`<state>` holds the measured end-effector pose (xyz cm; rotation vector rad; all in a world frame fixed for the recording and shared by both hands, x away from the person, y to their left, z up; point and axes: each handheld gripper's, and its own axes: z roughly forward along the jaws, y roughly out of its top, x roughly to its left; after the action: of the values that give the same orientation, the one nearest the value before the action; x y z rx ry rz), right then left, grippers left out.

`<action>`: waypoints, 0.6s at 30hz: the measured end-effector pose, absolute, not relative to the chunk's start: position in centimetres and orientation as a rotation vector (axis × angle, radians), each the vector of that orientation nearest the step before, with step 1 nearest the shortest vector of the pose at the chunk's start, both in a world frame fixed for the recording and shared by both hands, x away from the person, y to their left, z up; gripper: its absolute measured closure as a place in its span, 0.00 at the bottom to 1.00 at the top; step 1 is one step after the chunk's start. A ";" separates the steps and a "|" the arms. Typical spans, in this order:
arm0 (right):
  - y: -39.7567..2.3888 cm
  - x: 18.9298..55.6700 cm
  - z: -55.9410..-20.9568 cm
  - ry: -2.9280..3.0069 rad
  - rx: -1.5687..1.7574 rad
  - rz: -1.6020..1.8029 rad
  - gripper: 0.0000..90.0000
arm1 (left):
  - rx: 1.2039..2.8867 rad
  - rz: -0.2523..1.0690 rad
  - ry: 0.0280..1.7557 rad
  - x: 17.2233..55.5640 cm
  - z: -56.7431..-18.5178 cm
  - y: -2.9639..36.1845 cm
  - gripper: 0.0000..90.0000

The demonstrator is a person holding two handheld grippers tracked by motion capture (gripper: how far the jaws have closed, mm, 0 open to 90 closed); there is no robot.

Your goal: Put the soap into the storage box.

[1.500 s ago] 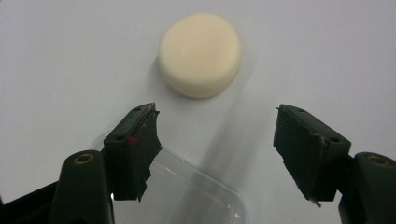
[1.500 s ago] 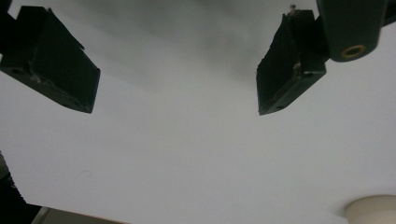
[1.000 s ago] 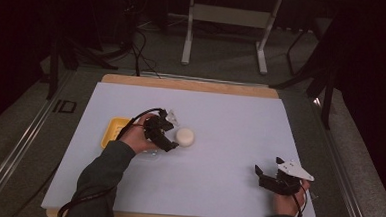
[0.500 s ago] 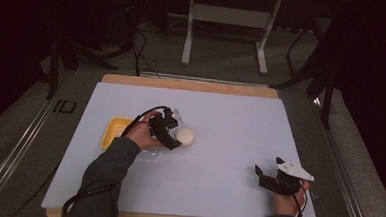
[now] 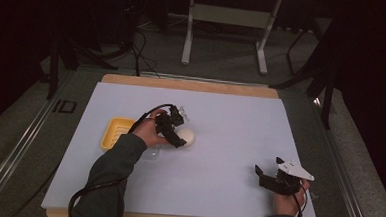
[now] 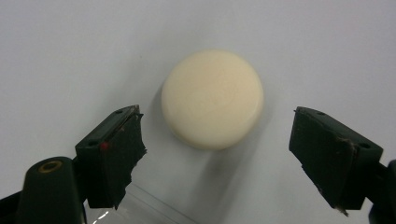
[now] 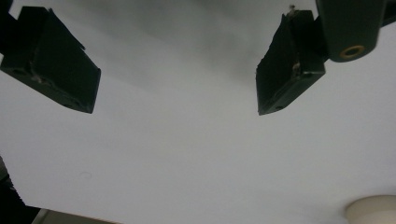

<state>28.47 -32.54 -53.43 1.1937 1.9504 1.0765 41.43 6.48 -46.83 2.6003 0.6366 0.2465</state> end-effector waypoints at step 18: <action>-32.5 28.5 -53.4 1.957 1.196 1.068 0.16 | 2.649 0.213 0.653 42.6 -47.8 5.2 0.17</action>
<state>28.51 -32.49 -53.44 1.1957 1.9574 1.0680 42.60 5.20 -47.83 2.6495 0.6534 0.2125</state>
